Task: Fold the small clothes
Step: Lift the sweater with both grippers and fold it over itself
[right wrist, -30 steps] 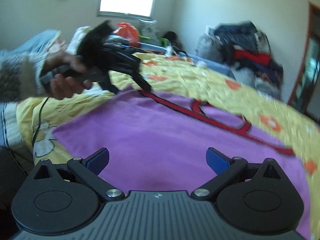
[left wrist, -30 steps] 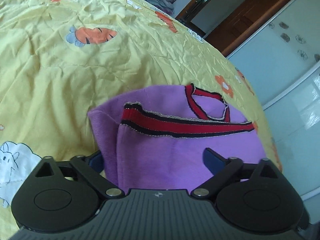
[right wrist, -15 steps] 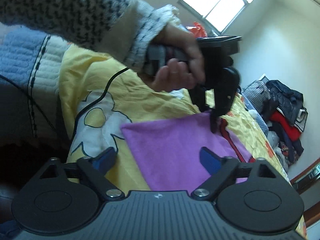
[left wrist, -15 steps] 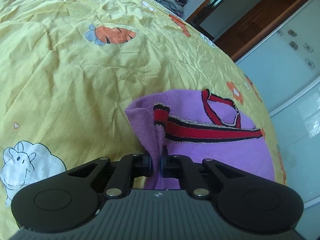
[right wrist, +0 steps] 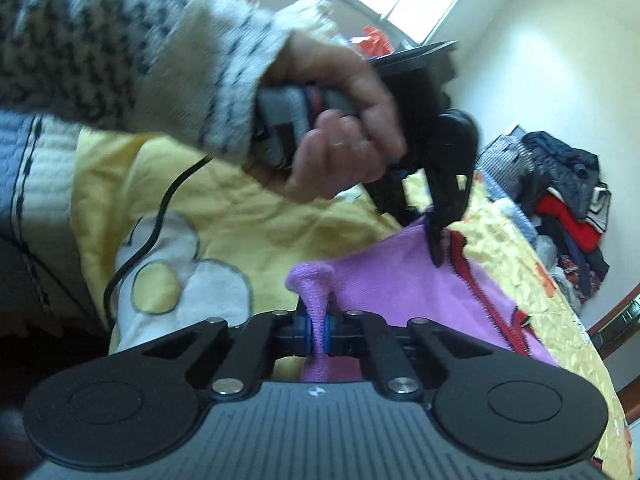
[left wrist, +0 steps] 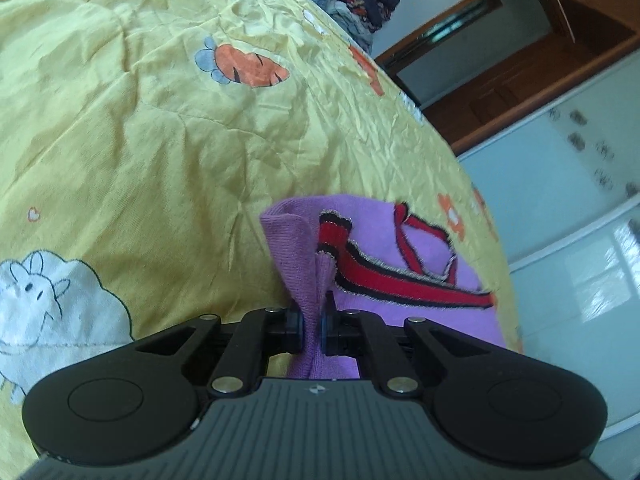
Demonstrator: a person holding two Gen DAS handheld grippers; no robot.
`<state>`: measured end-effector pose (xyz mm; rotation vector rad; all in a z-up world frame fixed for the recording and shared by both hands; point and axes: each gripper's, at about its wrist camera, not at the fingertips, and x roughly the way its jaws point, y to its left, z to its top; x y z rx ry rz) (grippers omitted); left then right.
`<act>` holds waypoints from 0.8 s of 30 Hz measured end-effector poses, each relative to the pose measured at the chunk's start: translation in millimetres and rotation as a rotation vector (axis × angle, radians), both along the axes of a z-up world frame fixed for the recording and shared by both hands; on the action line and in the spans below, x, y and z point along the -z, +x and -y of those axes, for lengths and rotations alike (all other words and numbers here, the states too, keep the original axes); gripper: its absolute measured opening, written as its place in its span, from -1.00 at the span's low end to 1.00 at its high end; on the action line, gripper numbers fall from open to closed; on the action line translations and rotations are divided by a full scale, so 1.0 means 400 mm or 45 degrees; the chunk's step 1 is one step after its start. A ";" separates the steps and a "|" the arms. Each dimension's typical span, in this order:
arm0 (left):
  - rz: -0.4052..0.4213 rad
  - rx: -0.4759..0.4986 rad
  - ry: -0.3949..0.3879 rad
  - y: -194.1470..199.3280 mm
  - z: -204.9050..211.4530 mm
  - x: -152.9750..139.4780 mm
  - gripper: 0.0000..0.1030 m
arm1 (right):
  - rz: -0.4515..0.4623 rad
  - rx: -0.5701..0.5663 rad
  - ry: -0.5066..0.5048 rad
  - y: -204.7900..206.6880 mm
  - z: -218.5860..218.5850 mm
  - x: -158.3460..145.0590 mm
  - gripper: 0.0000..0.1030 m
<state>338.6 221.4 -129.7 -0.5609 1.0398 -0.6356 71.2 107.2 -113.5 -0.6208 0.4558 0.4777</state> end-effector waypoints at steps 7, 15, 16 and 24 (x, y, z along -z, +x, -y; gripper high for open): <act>-0.005 -0.048 -0.193 -0.017 -0.004 -0.022 -0.86 | -0.227 0.089 0.475 0.064 0.130 -0.077 -0.92; -0.018 -0.010 -0.334 -0.011 0.118 -0.053 -0.86 | -0.347 0.249 0.946 0.084 0.364 -0.147 -0.92; -0.019 -0.003 -0.363 -0.007 0.142 -0.057 -0.86 | -0.367 0.267 1.010 0.086 0.401 -0.151 -0.92; -0.099 0.079 -0.567 0.033 0.398 -0.038 -0.86 | -0.405 0.455 1.502 0.069 0.697 -0.145 -0.92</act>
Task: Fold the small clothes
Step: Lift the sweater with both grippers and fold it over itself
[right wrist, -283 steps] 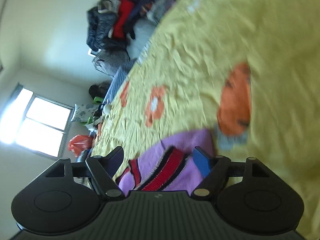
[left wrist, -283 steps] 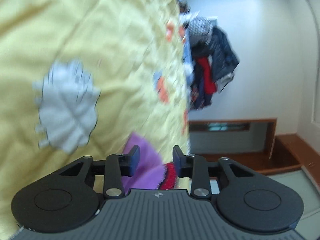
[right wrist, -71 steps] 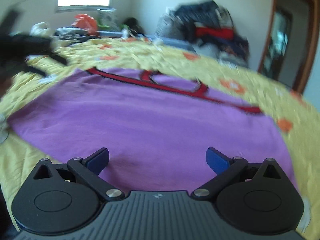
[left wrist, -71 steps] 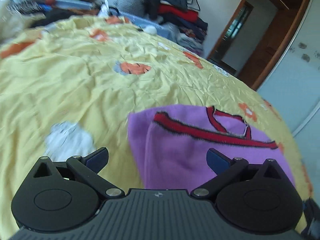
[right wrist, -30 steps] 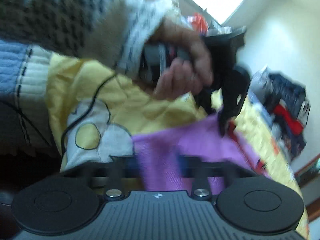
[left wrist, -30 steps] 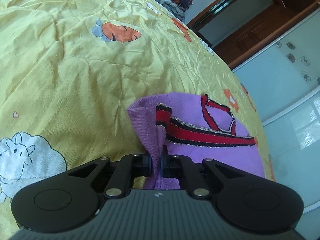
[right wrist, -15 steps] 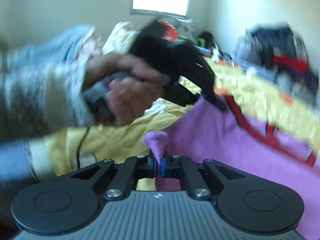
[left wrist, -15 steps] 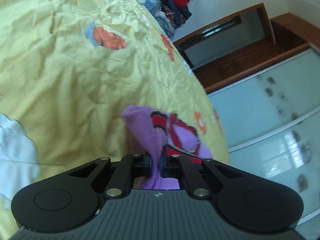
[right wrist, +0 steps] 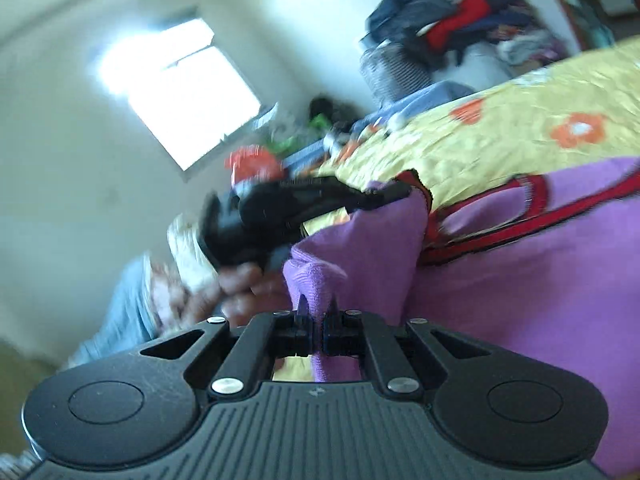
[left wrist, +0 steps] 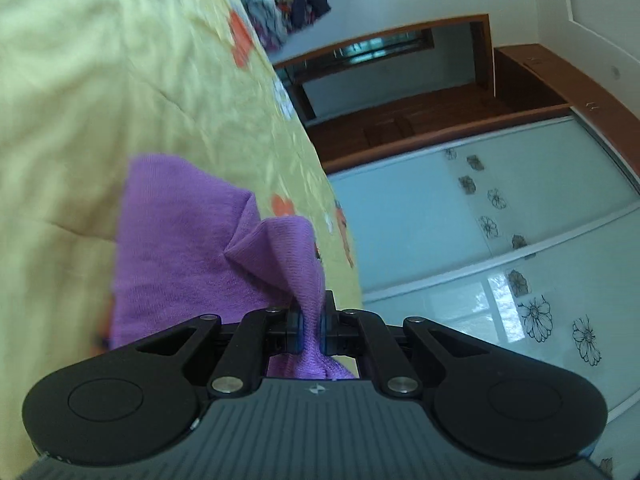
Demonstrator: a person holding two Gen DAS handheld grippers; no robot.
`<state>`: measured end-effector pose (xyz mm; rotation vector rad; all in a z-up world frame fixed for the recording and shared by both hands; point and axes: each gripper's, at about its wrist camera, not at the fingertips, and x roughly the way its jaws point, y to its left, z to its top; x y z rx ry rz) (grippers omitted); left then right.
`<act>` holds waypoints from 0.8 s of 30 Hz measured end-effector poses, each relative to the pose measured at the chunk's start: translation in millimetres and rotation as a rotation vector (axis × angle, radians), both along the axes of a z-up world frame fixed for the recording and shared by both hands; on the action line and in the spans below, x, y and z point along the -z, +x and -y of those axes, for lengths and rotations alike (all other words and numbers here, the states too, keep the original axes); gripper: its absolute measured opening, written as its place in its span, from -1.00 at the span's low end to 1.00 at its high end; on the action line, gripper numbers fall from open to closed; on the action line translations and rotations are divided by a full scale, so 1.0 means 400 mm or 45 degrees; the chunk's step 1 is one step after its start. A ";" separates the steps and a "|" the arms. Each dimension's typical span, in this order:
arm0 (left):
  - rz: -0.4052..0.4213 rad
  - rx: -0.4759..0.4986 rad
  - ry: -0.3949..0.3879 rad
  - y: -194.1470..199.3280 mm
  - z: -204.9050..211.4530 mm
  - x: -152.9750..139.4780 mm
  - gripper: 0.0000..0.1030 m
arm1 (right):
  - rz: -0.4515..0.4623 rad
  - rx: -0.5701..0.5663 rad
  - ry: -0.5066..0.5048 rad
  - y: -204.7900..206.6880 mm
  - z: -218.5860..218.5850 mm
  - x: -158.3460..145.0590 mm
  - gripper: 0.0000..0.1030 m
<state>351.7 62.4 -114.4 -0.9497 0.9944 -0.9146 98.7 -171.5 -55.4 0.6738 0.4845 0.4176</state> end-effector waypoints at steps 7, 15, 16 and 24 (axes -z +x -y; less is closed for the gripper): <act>-0.036 0.124 -0.018 0.007 0.254 0.035 -0.86 | -0.029 0.250 0.207 -0.105 0.235 0.069 -0.92; -0.026 0.261 0.037 -0.031 0.470 0.054 -0.86 | -0.056 0.397 0.302 -0.191 0.377 0.140 -0.92; -0.017 0.276 0.062 -0.035 0.494 0.053 -0.86 | -0.062 0.413 0.307 -0.202 0.391 0.149 -0.92; 0.047 0.337 0.240 -0.071 0.608 0.062 -0.86 | -0.188 0.531 0.368 -0.243 0.487 0.249 -0.92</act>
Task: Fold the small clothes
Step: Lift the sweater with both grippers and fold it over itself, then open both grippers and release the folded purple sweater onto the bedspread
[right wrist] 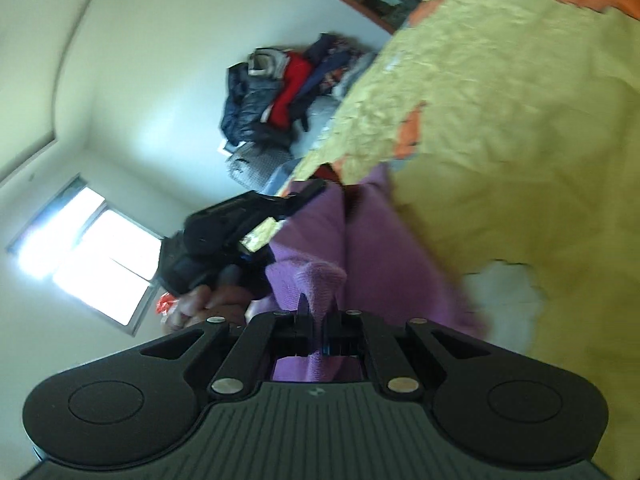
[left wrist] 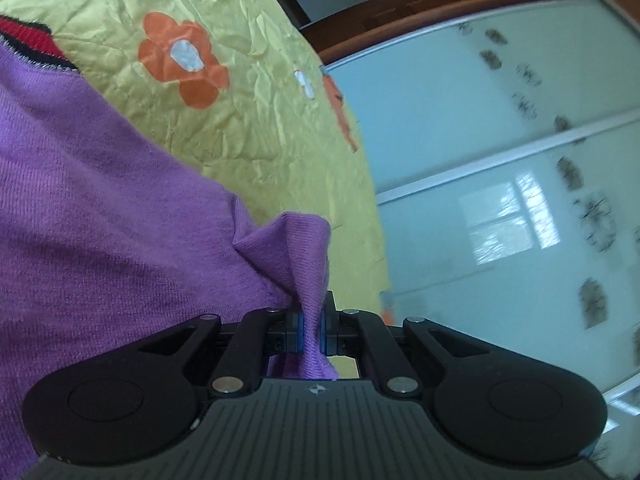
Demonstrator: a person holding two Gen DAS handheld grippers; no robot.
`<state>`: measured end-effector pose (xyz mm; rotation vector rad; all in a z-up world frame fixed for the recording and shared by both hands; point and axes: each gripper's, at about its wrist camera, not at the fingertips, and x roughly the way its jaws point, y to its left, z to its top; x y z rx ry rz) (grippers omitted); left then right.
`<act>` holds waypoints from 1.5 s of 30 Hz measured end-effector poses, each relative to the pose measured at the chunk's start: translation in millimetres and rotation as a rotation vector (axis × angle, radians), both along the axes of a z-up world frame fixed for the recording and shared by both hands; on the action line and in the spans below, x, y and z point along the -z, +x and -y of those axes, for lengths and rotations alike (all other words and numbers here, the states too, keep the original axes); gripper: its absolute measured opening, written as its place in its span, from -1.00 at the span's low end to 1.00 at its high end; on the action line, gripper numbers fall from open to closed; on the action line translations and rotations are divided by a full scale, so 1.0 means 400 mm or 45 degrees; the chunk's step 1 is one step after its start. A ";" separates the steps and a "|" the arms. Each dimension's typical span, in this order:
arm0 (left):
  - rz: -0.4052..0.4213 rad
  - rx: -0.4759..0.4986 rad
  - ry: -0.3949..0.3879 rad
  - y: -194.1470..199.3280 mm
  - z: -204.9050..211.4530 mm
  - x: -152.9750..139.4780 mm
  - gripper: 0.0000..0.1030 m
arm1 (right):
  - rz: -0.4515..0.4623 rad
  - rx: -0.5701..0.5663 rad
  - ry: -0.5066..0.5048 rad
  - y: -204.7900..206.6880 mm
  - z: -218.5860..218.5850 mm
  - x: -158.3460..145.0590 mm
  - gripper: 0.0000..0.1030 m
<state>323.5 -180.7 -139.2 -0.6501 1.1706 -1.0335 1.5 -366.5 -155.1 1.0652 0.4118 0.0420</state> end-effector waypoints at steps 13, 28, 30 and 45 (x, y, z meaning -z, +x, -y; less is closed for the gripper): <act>0.198 0.026 0.093 -0.033 0.075 -0.114 -0.56 | -0.156 -0.077 0.099 -0.066 0.013 0.059 -0.83; 0.598 -0.096 0.505 -0.440 -0.268 -0.143 0.22 | -0.030 -0.492 -0.470 0.134 -0.005 -0.101 -0.59; 0.637 -0.090 0.584 -0.459 -0.260 -0.110 0.17 | -0.189 -0.394 -0.819 0.174 -0.037 -0.084 -0.83; 0.699 -0.117 0.599 -0.542 -0.286 -0.117 0.40 | -0.158 -0.396 -0.296 0.195 0.142 -0.063 -0.19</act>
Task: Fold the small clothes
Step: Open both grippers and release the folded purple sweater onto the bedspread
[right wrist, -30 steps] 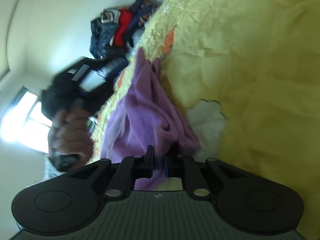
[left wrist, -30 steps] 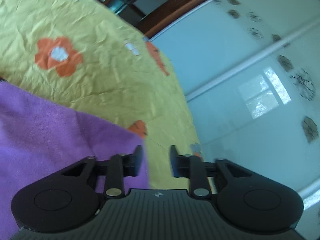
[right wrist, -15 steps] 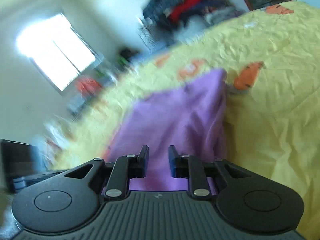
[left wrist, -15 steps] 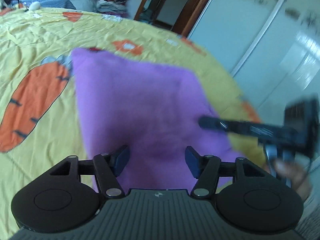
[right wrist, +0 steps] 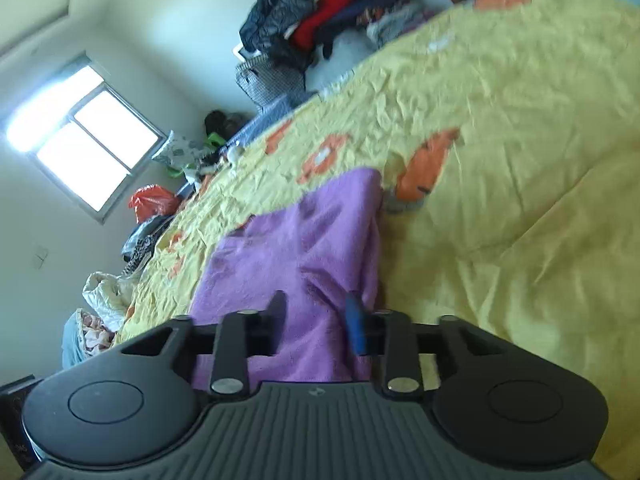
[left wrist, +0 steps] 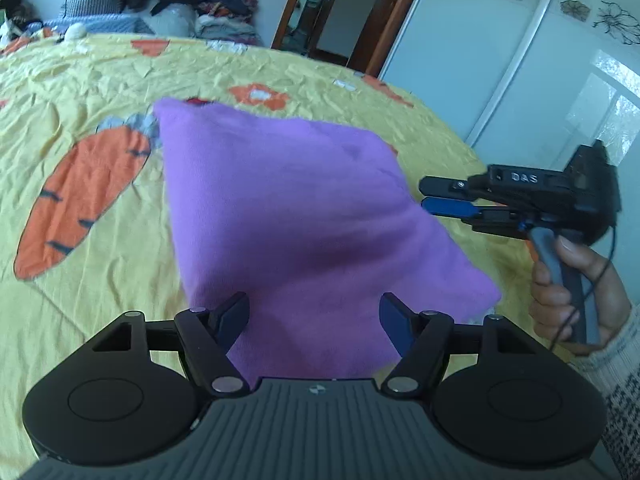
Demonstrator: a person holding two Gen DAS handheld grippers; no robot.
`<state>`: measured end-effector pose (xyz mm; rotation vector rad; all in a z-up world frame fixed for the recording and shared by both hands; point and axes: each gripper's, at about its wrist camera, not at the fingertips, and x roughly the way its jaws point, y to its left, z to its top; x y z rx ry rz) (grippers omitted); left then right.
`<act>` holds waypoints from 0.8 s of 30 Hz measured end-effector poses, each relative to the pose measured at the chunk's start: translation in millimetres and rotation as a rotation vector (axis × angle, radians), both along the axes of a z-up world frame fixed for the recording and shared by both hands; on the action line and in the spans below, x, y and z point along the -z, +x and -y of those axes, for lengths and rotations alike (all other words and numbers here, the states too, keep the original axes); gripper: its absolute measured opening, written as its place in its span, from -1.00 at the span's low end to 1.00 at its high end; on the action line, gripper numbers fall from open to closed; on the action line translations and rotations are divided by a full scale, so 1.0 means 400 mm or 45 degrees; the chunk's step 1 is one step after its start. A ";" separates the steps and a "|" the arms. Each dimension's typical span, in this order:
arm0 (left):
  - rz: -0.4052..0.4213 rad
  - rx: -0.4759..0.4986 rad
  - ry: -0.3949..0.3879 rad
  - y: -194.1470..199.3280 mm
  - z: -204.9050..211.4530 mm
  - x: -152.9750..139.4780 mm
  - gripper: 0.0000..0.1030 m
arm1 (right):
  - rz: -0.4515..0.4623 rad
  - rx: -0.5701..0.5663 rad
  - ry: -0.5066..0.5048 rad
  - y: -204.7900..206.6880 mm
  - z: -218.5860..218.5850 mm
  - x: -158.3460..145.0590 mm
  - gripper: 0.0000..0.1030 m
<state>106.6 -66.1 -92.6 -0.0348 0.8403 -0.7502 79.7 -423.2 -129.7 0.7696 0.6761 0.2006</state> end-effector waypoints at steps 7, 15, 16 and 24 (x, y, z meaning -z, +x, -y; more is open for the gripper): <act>0.003 0.003 0.006 -0.002 -0.015 0.004 0.45 | 0.017 -0.005 0.111 0.002 0.017 0.033 -0.14; 0.042 -0.002 0.013 -0.002 -0.010 -0.008 0.50 | 0.068 0.019 0.174 -0.017 0.015 0.002 -0.14; 0.044 0.001 0.021 -0.003 -0.006 -0.006 0.50 | 0.046 -0.004 0.166 -0.007 0.011 0.012 -0.14; 0.058 0.032 0.045 -0.016 0.006 0.001 0.61 | -0.012 0.050 0.229 0.024 0.019 0.071 -0.88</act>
